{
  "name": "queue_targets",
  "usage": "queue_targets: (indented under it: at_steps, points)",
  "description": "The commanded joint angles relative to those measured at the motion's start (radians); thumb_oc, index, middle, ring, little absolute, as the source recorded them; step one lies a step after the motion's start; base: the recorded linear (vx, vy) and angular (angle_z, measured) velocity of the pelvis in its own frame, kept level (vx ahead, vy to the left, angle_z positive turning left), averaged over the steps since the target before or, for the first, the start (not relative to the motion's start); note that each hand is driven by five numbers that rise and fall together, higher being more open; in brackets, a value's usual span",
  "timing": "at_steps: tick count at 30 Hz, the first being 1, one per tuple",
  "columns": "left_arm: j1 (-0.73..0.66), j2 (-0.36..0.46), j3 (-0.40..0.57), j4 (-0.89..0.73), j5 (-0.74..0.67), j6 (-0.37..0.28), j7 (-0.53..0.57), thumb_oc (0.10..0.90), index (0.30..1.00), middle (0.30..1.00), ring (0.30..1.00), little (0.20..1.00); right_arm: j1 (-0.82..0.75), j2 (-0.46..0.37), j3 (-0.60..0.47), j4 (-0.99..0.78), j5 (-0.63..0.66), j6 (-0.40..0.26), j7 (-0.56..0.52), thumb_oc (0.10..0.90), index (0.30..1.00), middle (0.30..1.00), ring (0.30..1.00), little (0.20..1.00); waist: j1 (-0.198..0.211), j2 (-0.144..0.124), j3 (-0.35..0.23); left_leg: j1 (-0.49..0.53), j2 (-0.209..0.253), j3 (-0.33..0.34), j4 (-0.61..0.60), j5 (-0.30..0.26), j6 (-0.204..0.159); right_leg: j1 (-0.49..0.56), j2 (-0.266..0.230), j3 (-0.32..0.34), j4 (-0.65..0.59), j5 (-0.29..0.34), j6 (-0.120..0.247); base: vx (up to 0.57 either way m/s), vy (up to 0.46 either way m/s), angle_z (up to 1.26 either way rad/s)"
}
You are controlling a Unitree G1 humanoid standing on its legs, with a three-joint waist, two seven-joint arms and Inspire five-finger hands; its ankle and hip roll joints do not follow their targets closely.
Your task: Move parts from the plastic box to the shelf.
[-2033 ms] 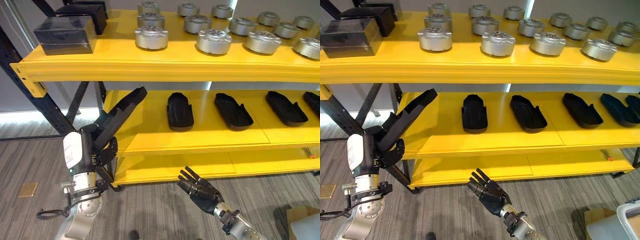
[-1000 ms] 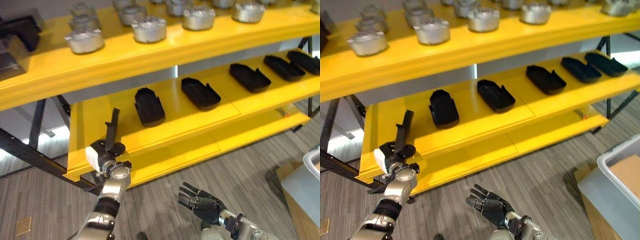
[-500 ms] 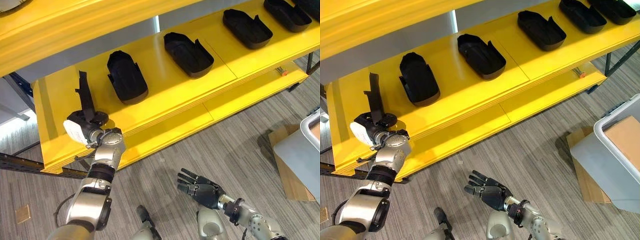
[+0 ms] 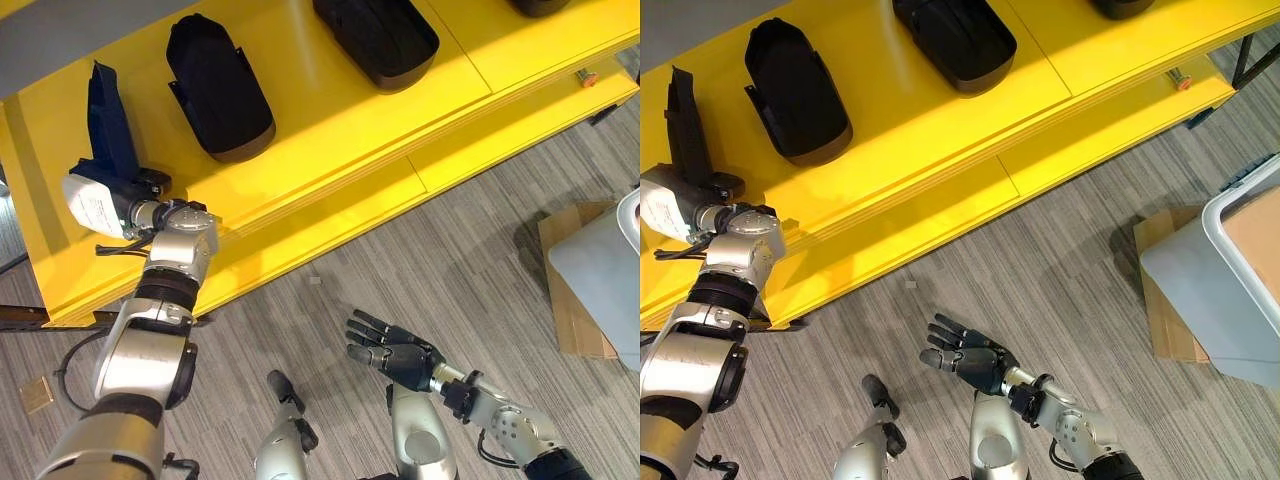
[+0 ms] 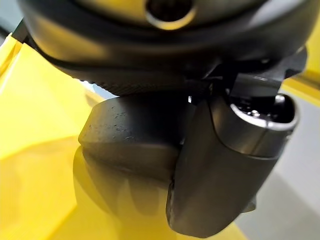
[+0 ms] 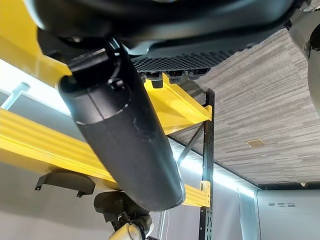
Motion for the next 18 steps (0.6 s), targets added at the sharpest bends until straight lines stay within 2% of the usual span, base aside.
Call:
queue_targets:
  at_steps: [1,6,9,14,18]
  points:
    - [-0.117,0.184,-0.014,0.033,0.067,0.008,0.099,0.400,0.300,0.300,0.300,0.300,-0.008,0.053,0.021,-0.117,0.101,-0.057,0.046,0.900,1.000,1.000,1.000,1.000,-0.003,-0.070,-0.043,-0.042,-0.015,-0.040,0.084,-0.067,-0.005,-0.045,0.058,0.003,0.035,-0.050,-0.067,-0.06,-0.018,0.01]
    - [-0.189,0.222,-0.053,0.075,0.097,0.035,0.093,0.400,0.300,0.300,0.300,0.300,-0.034,0.055,0.043,-0.116,0.128,-0.082,0.025,0.900,1.000,1.000,1.000,1.000,0.008,-0.075,-0.023,-0.059,-0.020,-0.042,0.084,-0.070,-0.001,-0.054,0.051,0.000,0.019,-0.036,-0.060,-0.05,-0.008,0.05]
    - [-0.221,0.239,-0.076,0.080,0.050,0.057,0.114,0.400,0.300,0.300,0.300,0.300,-0.039,0.053,0.047,-0.121,0.142,-0.094,0.013,0.900,1.000,1.000,1.000,1.000,0.016,-0.078,-0.013,-0.066,-0.026,-0.040,0.083,-0.073,0.005,-0.058,0.046,-0.003,0.010,-0.028,-0.054,-0.05,-0.004,0.02]
    - [-0.220,0.240,-0.091,0.081,0.027,0.120,0.158,0.400,0.300,0.300,0.300,0.300,-0.057,0.076,0.058,-0.121,0.154,-0.123,-0.007,0.900,1.000,1.000,1.000,1.000,0.040,-0.082,0.001,-0.073,-0.039,-0.051,0.086,-0.081,0.013,-0.050,0.039,-0.014,-0.006,-0.020,-0.049,-0.06,-0.032,0.04]
    - [-0.211,0.253,-0.085,0.097,0.021,0.118,0.152,0.400,0.300,0.300,0.300,0.300,-0.073,0.087,0.063,-0.116,0.159,-0.134,-0.026,0.900,1.000,1.000,1.000,1.000,0.055,-0.082,0.004,-0.073,-0.041,-0.056,0.084,-0.081,0.015,-0.040,0.034,-0.024,-0.015,-0.017,-0.048,-0.01,-0.010,0.03]
